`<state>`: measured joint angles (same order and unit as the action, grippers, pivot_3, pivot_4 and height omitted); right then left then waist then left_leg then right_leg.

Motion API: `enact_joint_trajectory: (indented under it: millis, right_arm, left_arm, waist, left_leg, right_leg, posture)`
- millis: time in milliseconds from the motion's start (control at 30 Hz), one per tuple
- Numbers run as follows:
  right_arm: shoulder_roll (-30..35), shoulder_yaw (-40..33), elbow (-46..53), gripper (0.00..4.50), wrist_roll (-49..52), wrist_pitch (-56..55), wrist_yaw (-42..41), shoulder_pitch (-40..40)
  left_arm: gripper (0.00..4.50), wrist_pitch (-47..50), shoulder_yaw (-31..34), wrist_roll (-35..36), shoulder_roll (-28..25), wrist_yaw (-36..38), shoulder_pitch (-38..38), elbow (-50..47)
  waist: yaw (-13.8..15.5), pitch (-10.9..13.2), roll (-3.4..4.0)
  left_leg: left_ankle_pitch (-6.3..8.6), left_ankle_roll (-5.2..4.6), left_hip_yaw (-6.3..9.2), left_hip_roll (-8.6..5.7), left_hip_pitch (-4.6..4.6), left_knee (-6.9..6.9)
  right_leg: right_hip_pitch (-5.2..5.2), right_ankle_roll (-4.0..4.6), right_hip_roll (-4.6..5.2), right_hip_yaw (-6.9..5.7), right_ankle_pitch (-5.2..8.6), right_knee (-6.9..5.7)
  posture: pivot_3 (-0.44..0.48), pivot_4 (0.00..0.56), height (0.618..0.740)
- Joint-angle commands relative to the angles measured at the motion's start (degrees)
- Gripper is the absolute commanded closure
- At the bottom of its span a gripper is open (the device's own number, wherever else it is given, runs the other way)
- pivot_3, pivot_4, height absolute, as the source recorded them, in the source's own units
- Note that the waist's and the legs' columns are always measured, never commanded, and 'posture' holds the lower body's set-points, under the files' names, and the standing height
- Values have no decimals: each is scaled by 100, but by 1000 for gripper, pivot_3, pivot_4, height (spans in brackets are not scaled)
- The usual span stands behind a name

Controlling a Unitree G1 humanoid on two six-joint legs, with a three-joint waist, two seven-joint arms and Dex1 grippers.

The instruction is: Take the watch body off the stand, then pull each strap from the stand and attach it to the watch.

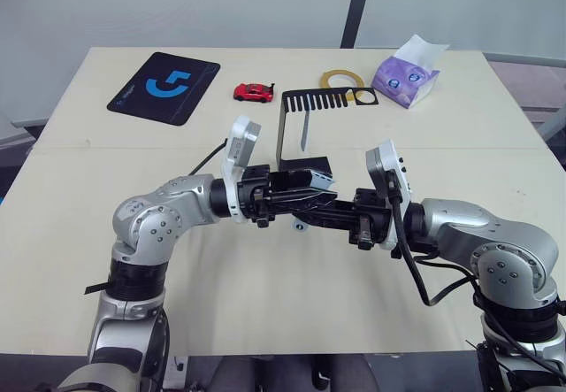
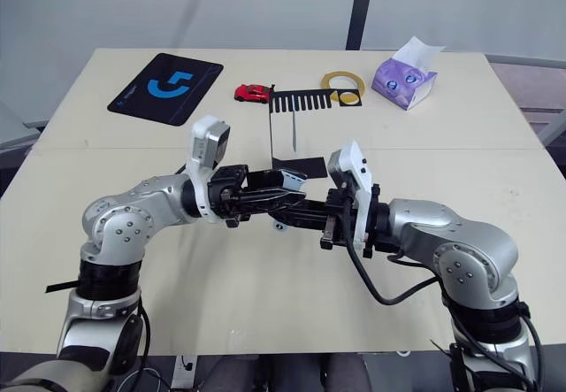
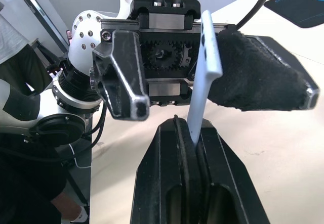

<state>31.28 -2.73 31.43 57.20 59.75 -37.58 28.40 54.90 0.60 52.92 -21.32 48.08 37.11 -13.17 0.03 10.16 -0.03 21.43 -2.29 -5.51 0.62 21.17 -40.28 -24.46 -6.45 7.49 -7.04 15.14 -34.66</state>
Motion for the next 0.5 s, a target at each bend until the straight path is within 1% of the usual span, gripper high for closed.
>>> enact_joint_trajectory:
  millis: [33,200,267,333,500]
  right_arm:
    - [55,-156,111,4500,178,-109,49,103]
    - [84,-155,103,4500,232,-105,84,117]
    - [92,-148,112,4500,233,-109,90,110]
    - [102,-144,120,4500,239,-109,92,107]
    - [126,-136,122,4500,257,-120,97,105]
  left_arm:
    - [2117,-55,5,59,5,-6,-41,-120]
    - [2117,-85,18,72,26,12,-68,-116]
    - [2642,-96,32,88,40,20,-85,-120]
    - [3323,-93,32,108,45,42,-98,-132]
    - [3323,-93,39,134,64,47,-102,-145]
  waist:
    - [0,0,0]
    - [1,0,0]
    - [1,0,0]
    - [0,0,0]
    - [2,0,0]
  left_leg:
    - [0,0,0,0,0,0]
    - [0,0,0,0,0,0]
    - [0,0,0,0,0,0]
    - [0,0,0,0,0,0]
    - [0,0,0,0,0,-1]
  right_leg:
    - [0,0,0,0,0,0]
    - [0,0,0,0,0,0]
    - [0,0,0,0,0,0]
    - [0,0,0,0,0,0]
    - [0,0,0,0,0,-1]
  posture:
    - [0,150,738]
    - [0,150,738]
    - [0,150,738]
    - [0,150,738]
    - [0,150,738]
